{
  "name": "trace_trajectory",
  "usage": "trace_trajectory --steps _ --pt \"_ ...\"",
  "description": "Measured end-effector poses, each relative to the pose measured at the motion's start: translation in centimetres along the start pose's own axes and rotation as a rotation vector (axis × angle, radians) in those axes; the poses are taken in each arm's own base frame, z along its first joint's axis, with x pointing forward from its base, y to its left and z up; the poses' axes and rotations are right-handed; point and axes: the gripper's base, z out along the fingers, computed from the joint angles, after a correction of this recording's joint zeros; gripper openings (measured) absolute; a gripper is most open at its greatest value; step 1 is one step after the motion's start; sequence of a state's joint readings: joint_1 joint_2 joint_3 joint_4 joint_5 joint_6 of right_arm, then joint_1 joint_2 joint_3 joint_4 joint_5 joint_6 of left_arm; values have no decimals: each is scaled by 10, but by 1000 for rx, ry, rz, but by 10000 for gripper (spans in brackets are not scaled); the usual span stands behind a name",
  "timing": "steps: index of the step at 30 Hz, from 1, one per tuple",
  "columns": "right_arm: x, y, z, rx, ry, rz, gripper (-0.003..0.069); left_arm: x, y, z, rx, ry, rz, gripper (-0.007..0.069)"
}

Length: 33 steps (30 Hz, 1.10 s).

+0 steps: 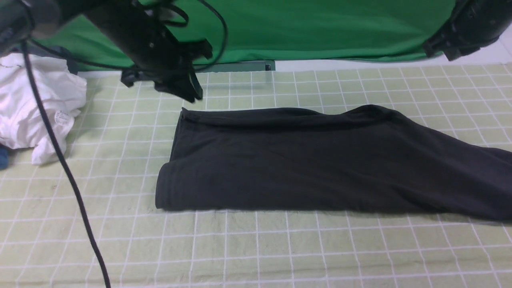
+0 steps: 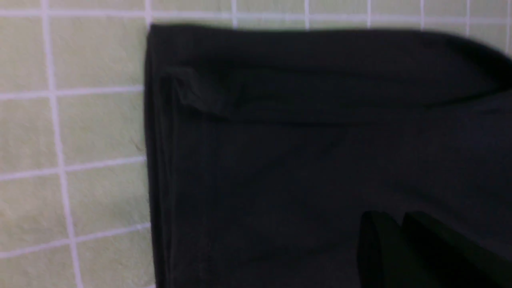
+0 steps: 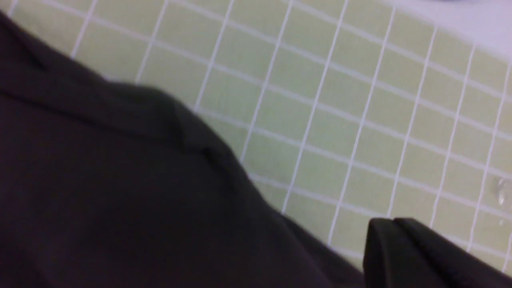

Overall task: Fold a long-sleeved shirt over a green coffee tablecloth.
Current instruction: 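Pull the folded dark garment lengthwise by its ends to straighten it flat on the table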

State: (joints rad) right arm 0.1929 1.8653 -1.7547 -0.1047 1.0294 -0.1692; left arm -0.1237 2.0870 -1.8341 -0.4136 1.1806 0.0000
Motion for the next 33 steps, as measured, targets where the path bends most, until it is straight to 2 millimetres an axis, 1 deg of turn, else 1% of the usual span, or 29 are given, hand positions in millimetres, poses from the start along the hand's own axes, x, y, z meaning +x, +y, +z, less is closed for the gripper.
trace_trajectory --steps 2,5,8,10,13,15,16,18,19,20,22,23,24,26,28,29,30,31,32,33 --pt "4 1 0 -7 42 0 7 4 -3 19 1 70 24 13" --pt "11 2 -1 -22 122 0 5 7 -6 46 -2 135 42 9" --pt "15 3 -1 -35 165 3 5 7 -5 66 -7 146 45 9" --pt "17 4 -4 -43 168 7 3 3 -5 77 -9 102 44 11" --pt "23 5 -11 -57 172 15 2 -10 -1 88 -17 -26 38 11" --pt "28 6 -16 -60 171 16 2 -21 3 90 -21 -136 32 11" --pt "30 7 -17 -62 176 16 2 -24 4 89 -22 -169 31 11" --pt "40 8 -25 -63 182 15 2 -36 9 85 -27 -291 22 13" --pt "43 8 -27 -64 183 15 2 -39 11 82 -28 -316 18 13" --pt "47 8 -32 -62 181 16 2 -43 13 78 -27 -336 10 13" --pt "55 7 -36 -58 189 17 2 -47 16 71 -25 -344 4 13" --pt "62 6 -41 -53 189 24 2 -49 18 65 -23 -340 2 13" --pt "69 3 -42 -52 201 33 2 -50 19 57 -20 -330 1 13" --pt "85 -6 -47 -41 216 65 2 -52 20 39 -15 -303 3 13" --pt "102 -17 -46 -31 247 109 2 -53 21 19 -10 -290 5 13" --pt "114 -26 -44 -21 268 145 2 -53 20 4 -5 -276 10 13" --pt "124 -34 -41 -13 289 179 2 -53 21 -5 -4 -272 12 13" --pt "133 -40 -37 -8 306 207 2 -53 21 -13 -7 -267 18 13" --pt "143 -48 -31 -3 328 244 2 -52 22 -16 -12 -261 20 13" --pt "145 -50 -30 -2 332 251 2 -52 22 -18 -14 -261 21 13"
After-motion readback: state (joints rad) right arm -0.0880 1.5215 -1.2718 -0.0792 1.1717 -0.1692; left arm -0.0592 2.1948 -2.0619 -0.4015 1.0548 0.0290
